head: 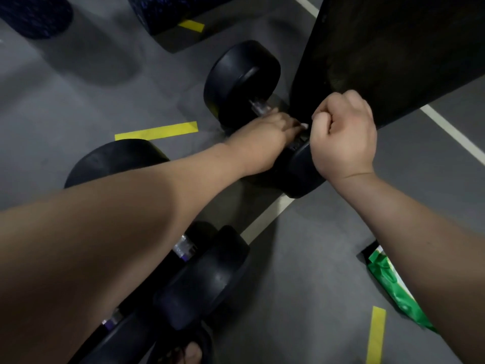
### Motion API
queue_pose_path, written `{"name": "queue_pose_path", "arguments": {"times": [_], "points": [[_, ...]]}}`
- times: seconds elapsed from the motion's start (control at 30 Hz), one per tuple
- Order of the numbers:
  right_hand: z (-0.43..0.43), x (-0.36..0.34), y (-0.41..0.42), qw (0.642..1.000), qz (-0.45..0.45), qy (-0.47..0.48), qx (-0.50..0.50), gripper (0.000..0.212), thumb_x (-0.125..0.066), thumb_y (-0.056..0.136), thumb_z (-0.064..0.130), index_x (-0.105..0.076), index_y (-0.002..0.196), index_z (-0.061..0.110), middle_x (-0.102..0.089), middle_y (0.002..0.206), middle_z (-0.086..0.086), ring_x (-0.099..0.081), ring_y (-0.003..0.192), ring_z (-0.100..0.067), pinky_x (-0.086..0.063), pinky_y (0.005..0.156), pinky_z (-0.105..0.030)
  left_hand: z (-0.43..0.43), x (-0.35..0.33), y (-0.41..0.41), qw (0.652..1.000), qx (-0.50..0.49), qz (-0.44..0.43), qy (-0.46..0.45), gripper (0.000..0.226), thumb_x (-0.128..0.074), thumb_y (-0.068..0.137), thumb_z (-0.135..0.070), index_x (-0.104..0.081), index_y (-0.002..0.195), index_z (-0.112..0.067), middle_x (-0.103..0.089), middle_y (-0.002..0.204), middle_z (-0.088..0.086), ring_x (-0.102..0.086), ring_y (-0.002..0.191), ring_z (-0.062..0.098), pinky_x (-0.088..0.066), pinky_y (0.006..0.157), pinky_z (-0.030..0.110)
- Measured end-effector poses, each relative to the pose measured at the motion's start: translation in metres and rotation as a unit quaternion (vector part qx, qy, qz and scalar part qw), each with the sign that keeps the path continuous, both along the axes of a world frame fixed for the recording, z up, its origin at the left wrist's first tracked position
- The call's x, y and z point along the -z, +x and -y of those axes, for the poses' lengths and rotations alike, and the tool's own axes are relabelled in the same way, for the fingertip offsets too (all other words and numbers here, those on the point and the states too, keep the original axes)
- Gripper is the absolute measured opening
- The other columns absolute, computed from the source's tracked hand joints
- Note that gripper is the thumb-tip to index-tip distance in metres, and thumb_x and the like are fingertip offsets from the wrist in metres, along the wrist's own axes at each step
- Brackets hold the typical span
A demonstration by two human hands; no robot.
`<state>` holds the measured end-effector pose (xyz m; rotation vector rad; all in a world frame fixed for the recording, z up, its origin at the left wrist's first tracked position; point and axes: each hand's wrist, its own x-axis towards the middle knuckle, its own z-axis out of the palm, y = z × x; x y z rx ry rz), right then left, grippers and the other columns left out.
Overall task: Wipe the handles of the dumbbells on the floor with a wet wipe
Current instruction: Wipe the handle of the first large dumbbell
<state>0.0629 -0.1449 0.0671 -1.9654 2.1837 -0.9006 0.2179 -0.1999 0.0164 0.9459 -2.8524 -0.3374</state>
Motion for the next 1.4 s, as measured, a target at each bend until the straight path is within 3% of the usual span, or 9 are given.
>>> {"name": "queue_pose_path", "arguments": {"times": [0.2, 0.37, 0.47, 0.6, 0.73, 0.83, 1.0, 1.2, 1.4], "points": [[0.0, 0.001, 0.0, 1.0, -0.004, -0.004, -0.002, 0.023, -0.04, 0.089, 0.02, -0.06, 0.082, 0.01, -0.053, 0.09, -0.007, -0.05, 0.088, -0.024, -0.042, 0.071, -0.036, -0.002, 0.008, 0.008, 0.991, 0.012, -0.12, -0.051, 0.041, -0.04, 0.097, -0.014, -0.068, 0.123, 0.001, -0.068, 0.122, 0.016, -0.061, 0.108, 0.035, -0.05, 0.096, 0.043], [0.0, 0.001, 0.0, 1.0, 0.006, -0.002, 0.002, 0.024, -0.039, 0.089, 0.019, -0.06, 0.082, 0.01, -0.053, 0.09, -0.006, -0.05, 0.088, -0.023, -0.044, 0.071, -0.036, -0.024, 0.015, 0.01, 0.936, -0.238, -0.259, 0.008, 0.029, -0.058, 0.089, -0.008, -0.075, 0.113, -0.005, -0.073, 0.107, 0.011, -0.062, 0.101, 0.03, -0.046, 0.09, 0.027], [0.001, 0.001, 0.0, 1.0, 0.006, 0.004, 0.005, 0.024, -0.039, 0.088, 0.02, -0.059, 0.081, 0.01, -0.053, 0.09, -0.006, -0.05, 0.089, -0.023, -0.043, 0.071, -0.035, -0.028, 0.005, 0.005, 0.822, -0.447, -0.313, 0.163, 0.023, -0.062, 0.096, -0.02, -0.077, 0.111, -0.01, -0.074, 0.105, 0.005, -0.066, 0.1, 0.018, -0.042, 0.083, 0.017], [0.001, 0.001, 0.001, 1.0, 0.008, -0.001, 0.003, 0.025, -0.038, 0.087, 0.021, -0.059, 0.08, 0.01, -0.054, 0.089, -0.007, -0.05, 0.087, -0.024, -0.045, 0.071, -0.039, -0.024, -0.005, -0.01, 0.631, -0.511, -0.468, 0.349, 0.024, -0.055, 0.095, -0.017, -0.073, 0.08, -0.016, -0.069, 0.072, -0.009, -0.065, 0.075, 0.008, -0.054, 0.076, 0.025], [0.0, 0.002, 0.001, 1.0, 0.007, -0.004, 0.005, 0.024, -0.038, 0.087, 0.02, -0.059, 0.079, 0.01, -0.053, 0.088, -0.006, -0.05, 0.086, -0.024, -0.044, 0.07, -0.038, -0.017, -0.003, -0.019, 0.422, -0.533, -0.575, 0.455, 0.014, -0.062, 0.096, -0.008, -0.075, 0.092, -0.013, -0.075, 0.077, 0.001, -0.071, 0.076, 0.012, -0.058, 0.072, 0.024], [0.0, 0.002, 0.002, 1.0, 0.006, -0.005, 0.006, 0.024, -0.039, 0.087, 0.02, -0.059, 0.079, 0.01, -0.053, 0.088, -0.006, -0.05, 0.086, -0.024, -0.044, 0.07, -0.037, -0.002, -0.001, -0.021, 0.335, -0.563, -0.575, 0.491, 0.025, -0.07, 0.095, -0.021, -0.071, 0.112, -0.002, -0.066, 0.068, -0.002, -0.067, 0.072, 0.013, -0.052, 0.054, 0.02], [0.001, 0.001, 0.002, 1.0, 0.004, -0.001, 0.003, 0.024, -0.039, 0.087, 0.019, -0.059, 0.079, 0.009, -0.053, 0.088, -0.006, -0.05, 0.086, -0.024, -0.045, 0.07, -0.04, 0.012, -0.002, -0.017, 0.306, -0.597, -0.493, 0.553, 0.034, -0.064, 0.093, -0.037, -0.072, 0.107, -0.006, -0.077, 0.097, 0.01, -0.074, 0.093, 0.026, -0.06, 0.086, 0.04], [0.001, 0.003, 0.0, 1.0, -0.007, -0.003, 0.007, 0.023, -0.04, 0.088, 0.019, -0.059, 0.08, 0.009, -0.054, 0.088, -0.008, -0.05, 0.086, -0.024, -0.045, 0.071, -0.04, -0.037, -0.009, -0.032, 0.46, -0.499, -0.372, 0.633, 0.011, -0.066, 0.09, -0.01, -0.073, 0.099, -0.009, -0.075, 0.092, 0.015, -0.074, 0.08, 0.032, -0.062, 0.073, 0.048], [0.001, 0.002, 0.001, 1.0, -0.006, -0.004, 0.007, 0.024, -0.038, 0.088, 0.02, -0.059, 0.08, 0.009, -0.053, 0.089, -0.008, -0.05, 0.086, -0.024, -0.044, 0.07, -0.039, -0.03, -0.019, -0.034, 0.52, -0.537, -0.336, 0.573, 0.024, -0.079, 0.087, -0.023, -0.07, 0.105, -0.009, -0.075, 0.082, 0.01, -0.072, 0.067, 0.024, -0.059, 0.054, 0.031]]}}
